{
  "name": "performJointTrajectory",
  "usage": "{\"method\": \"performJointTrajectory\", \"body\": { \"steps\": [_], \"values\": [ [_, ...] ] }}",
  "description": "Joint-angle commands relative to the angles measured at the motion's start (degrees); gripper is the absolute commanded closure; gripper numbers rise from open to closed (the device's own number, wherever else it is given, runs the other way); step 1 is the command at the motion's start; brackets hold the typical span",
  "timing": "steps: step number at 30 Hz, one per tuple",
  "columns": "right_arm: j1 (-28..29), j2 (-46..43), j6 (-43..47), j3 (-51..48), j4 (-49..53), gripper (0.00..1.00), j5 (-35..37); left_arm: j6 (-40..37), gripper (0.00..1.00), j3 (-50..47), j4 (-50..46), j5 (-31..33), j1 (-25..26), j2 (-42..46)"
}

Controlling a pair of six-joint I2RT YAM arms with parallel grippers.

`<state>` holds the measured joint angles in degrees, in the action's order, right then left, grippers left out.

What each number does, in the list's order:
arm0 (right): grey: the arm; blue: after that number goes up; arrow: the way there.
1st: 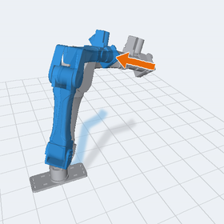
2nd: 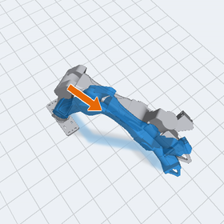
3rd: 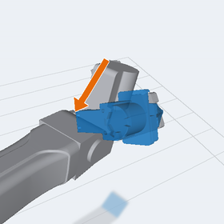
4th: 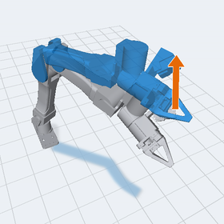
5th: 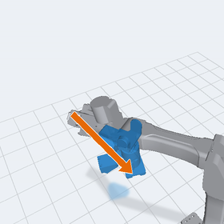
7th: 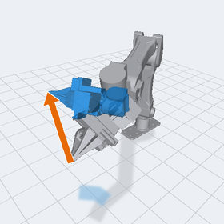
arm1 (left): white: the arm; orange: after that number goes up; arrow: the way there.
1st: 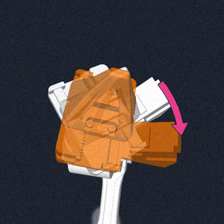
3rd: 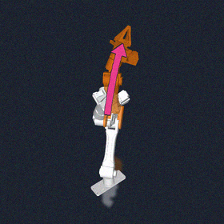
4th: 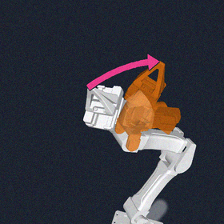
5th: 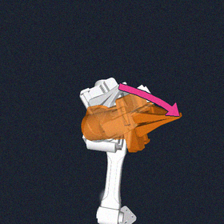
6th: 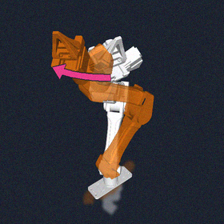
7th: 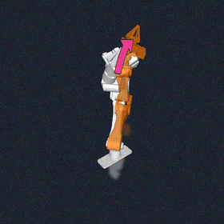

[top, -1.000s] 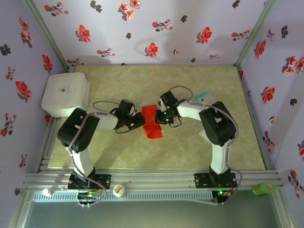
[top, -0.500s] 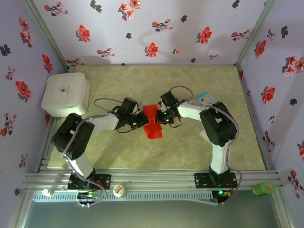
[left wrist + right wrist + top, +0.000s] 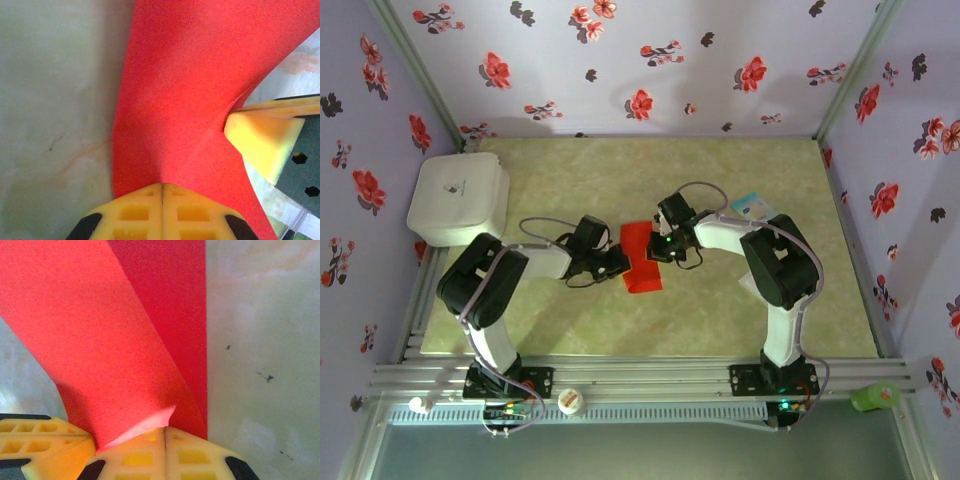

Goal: Fold a paper plane with a square sheet of paper (pick it up from the middle)
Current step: First fold the square sheet of paper in half at the center of the table.

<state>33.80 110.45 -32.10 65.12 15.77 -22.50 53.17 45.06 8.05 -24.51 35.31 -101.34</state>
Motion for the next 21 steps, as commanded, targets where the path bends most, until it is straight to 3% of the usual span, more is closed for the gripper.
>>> {"method": "performJointTrajectory", "body": {
  "steps": [1,7,21],
  "values": [
    [-0.1,1.7,-0.4,-2.6,7.2,1.0,5.3,-1.8,1.0,-1.1,-5.9,1.1,0.4,2.7],
    [-0.1,1.3,-0.1,-2.5,7.6,1.0,5.7,0.8,1.0,1.3,-6.2,0.6,1.0,5.7],
    [-0.1,1.6,-0.2,-2.9,7.4,1.0,5.5,3.7,1.0,-3.8,0.5,-2.1,2.0,0.6]
  ]
}}
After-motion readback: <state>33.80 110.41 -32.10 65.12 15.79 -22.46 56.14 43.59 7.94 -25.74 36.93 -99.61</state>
